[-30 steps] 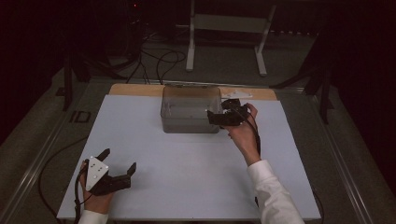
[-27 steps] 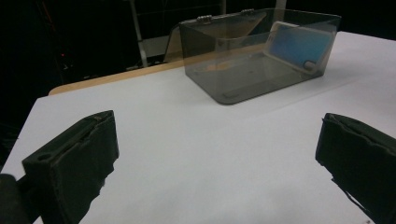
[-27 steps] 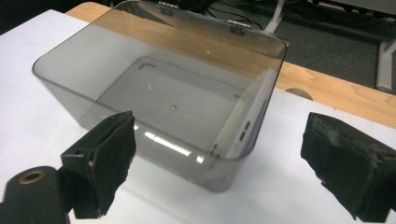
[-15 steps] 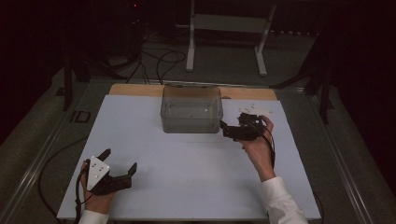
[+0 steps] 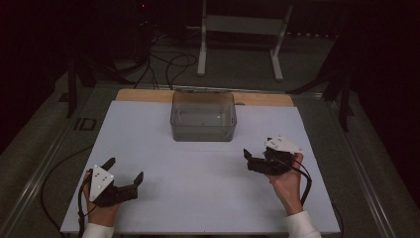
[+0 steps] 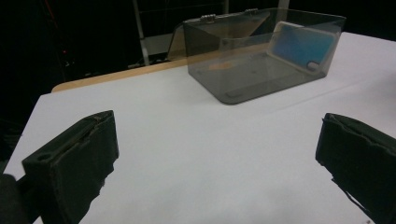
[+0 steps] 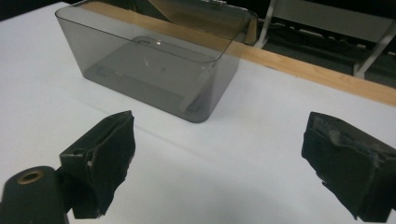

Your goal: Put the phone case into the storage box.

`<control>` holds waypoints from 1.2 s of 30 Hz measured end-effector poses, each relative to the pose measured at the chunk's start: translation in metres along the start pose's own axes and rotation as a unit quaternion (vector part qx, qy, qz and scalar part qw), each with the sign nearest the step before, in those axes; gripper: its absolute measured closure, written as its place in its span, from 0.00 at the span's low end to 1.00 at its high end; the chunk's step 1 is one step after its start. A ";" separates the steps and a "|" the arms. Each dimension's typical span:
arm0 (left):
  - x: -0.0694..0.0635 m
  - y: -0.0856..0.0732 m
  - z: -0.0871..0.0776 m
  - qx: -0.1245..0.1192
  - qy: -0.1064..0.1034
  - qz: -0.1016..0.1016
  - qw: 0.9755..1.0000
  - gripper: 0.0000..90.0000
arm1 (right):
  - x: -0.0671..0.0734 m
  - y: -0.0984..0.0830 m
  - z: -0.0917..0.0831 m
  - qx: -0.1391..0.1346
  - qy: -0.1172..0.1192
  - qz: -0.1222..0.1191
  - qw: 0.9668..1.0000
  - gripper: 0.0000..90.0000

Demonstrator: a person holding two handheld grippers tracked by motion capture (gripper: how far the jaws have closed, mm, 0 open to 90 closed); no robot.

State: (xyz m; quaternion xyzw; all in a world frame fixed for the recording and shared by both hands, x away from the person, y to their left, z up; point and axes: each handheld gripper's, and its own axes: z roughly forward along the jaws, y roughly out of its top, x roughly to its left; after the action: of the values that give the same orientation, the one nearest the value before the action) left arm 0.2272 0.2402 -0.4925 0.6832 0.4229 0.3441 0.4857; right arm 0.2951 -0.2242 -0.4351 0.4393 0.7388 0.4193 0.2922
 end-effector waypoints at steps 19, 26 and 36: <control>0.000 0.001 -0.001 -0.004 -0.003 0.002 1.000 0.00 | -0.009 -0.067 -0.042 -0.084 -0.005 0.029 0.996 0.11; 0.001 0.001 -0.001 -0.005 -0.005 0.004 1.000 0.00 | -0.005 -0.083 -0.051 -0.109 0.005 0.027 0.994 0.11; -0.003 0.000 0.000 0.002 -0.018 0.018 1.000 0.00 | -0.002 -0.094 -0.058 -0.112 0.007 0.021 0.993 0.11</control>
State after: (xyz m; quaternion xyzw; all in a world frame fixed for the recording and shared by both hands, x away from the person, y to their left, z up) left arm 0.2257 0.2374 -0.4922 0.6976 0.4025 0.3395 0.4859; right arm 0.2114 -0.2717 -0.4895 0.4158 0.6798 0.5090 0.3255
